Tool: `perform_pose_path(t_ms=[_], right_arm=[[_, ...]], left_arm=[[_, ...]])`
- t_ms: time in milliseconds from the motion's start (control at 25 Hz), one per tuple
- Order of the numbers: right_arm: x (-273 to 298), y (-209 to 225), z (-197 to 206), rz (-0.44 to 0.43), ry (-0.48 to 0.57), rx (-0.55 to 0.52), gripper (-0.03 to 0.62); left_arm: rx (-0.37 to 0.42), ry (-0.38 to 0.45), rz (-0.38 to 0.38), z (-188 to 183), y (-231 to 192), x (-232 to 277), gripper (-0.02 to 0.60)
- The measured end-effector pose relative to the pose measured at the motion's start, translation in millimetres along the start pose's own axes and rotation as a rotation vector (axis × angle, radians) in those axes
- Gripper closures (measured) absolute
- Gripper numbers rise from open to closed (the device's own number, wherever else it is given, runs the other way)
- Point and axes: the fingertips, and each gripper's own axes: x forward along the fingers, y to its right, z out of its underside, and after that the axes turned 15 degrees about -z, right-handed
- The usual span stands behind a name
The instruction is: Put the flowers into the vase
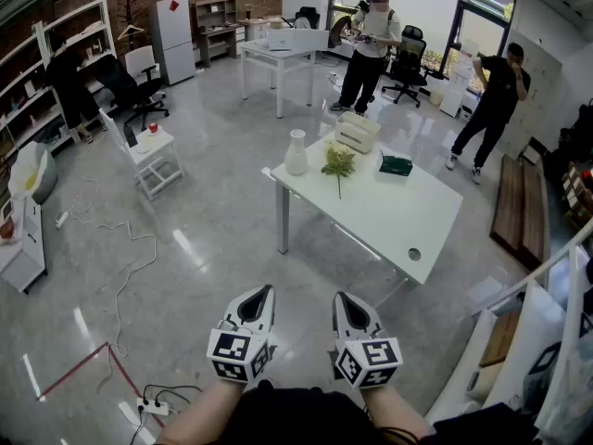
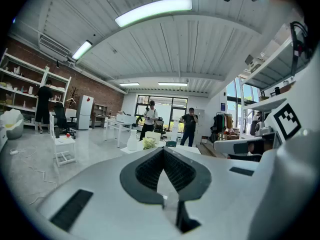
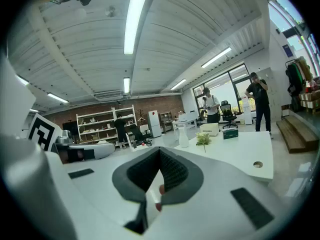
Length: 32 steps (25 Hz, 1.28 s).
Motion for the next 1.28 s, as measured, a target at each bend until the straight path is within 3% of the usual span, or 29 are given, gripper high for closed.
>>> perform_pose_path(t_ms=[600,1280], right_arm=[[15.8,1.5,6.2,-0.019,-0.005,0.042,0.591],[-12.4,57.5,23.3,-0.109,-0.02,0.131,0.591]], left_arm=[[0.005,-0.017,0.013,3.1,-12.2,9.5,0.578],[0.005,-0.066,-0.009,27.3,46.0,34.6,0.578]])
